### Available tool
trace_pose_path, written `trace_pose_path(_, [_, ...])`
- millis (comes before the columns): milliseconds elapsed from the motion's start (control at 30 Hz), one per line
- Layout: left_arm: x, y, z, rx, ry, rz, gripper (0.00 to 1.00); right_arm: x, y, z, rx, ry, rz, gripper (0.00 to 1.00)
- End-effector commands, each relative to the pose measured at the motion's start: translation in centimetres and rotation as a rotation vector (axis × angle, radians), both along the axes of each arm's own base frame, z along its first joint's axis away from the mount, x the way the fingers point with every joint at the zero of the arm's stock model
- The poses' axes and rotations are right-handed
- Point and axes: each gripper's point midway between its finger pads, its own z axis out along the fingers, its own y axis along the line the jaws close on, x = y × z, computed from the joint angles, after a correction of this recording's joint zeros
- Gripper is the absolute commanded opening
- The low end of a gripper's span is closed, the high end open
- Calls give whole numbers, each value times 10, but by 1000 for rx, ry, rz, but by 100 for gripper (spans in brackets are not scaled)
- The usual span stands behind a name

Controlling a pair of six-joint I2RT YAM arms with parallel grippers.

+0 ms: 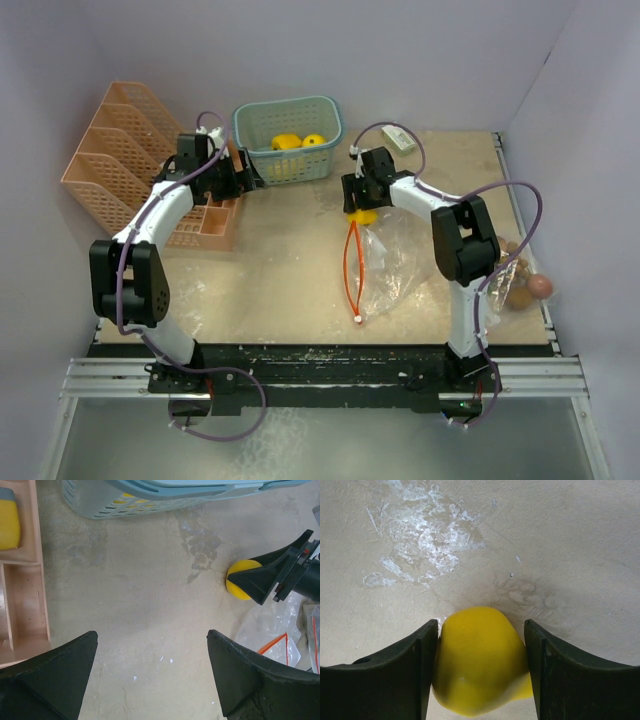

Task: Open the zip-top bag and remove the fake food

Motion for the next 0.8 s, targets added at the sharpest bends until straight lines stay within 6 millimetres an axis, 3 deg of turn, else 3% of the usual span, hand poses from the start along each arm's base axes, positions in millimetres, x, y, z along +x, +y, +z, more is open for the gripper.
trace_pose_path(0, [13, -1, 28, -25, -90, -6, 93, 3, -2, 21, -6, -45, -12, 55])
trace_pose_path(167, [13, -1, 30, -23, -91, -4, 93, 9, 1, 35, 9, -58, -30, 31])
trace_pose_path(367, [5, 0, 24, -16, -81, -8, 93, 17, 5, 68, 52, -95, -62, 21])
trace_pose_path(767, [3, 1, 14, -14, -88, -11, 93, 62, 31, 225, 237, -350, -87, 14])
